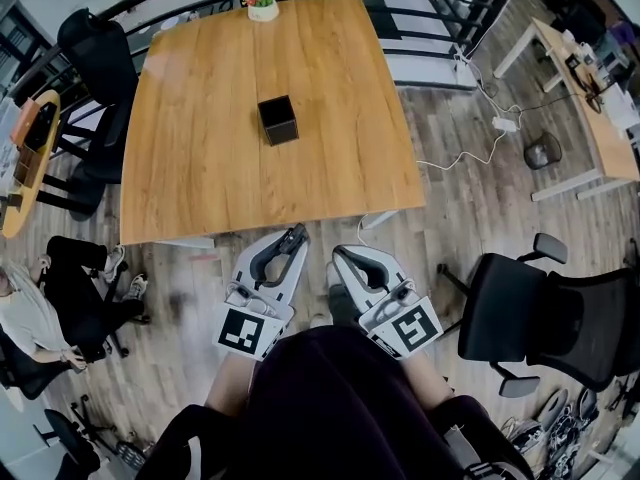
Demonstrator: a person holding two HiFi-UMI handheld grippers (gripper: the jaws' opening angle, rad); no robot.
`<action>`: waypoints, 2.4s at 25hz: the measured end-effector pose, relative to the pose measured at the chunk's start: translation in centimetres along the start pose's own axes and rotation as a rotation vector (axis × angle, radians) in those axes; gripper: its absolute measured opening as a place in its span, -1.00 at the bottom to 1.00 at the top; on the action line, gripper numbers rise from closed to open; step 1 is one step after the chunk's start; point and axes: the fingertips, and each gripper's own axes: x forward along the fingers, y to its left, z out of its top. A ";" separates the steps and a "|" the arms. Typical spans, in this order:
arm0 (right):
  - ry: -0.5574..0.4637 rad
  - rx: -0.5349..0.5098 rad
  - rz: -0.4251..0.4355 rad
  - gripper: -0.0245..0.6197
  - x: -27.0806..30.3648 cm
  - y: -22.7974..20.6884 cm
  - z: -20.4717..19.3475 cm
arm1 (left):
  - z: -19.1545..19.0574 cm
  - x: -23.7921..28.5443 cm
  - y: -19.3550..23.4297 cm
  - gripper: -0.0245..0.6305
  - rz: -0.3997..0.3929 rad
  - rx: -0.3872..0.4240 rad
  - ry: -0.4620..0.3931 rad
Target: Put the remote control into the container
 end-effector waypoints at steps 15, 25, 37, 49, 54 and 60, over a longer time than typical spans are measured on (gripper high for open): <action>-0.030 0.056 0.054 -0.87 4.7 -14.7 1.4 | 1.2 14.1 3.7 -0.66 0.058 0.038 0.028; 0.002 0.086 0.080 -0.87 11.4 -17.7 -0.4 | -0.9 16.3 11.3 -0.66 0.085 0.077 0.108; 0.067 0.079 -0.008 -0.87 21.0 -20.2 -1.7 | -2.4 20.6 23.9 -0.66 0.033 0.053 0.084; 0.116 0.084 -0.116 -0.87 28.5 -19.9 -2.2 | -2.2 24.7 32.6 -0.66 -0.076 0.026 -0.019; 0.109 0.063 -0.172 -0.87 28.9 -19.9 -1.5 | -4.1 25.9 33.0 -0.66 -0.111 0.030 -0.045; 0.120 0.050 -0.180 -0.87 27.7 -20.9 -1.3 | -6.1 26.2 32.2 -0.66 -0.105 0.048 -0.008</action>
